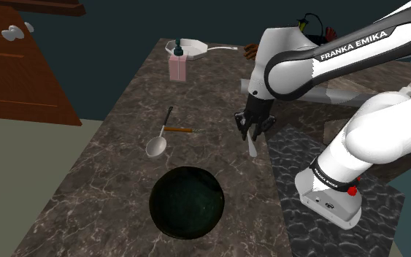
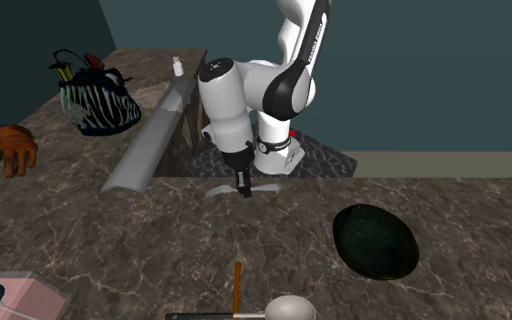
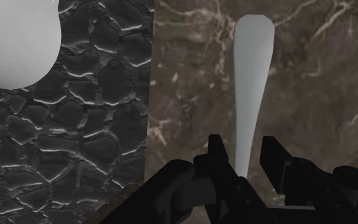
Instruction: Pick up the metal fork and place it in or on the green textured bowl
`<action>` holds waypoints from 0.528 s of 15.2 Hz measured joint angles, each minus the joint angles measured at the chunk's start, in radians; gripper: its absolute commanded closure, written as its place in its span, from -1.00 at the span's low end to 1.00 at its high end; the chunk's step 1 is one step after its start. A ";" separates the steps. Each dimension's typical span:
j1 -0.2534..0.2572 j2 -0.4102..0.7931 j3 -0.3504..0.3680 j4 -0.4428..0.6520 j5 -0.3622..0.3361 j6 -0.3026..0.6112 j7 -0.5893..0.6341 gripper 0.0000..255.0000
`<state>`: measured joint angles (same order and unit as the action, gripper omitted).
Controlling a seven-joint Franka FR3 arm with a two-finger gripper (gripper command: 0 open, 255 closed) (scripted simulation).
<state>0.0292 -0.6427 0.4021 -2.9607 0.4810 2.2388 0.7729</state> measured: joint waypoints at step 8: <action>-0.001 -0.048 -0.012 0.016 -0.015 -0.062 0.010 1.00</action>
<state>0.0280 -0.6902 0.3901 -2.9444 0.4658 2.1766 0.7833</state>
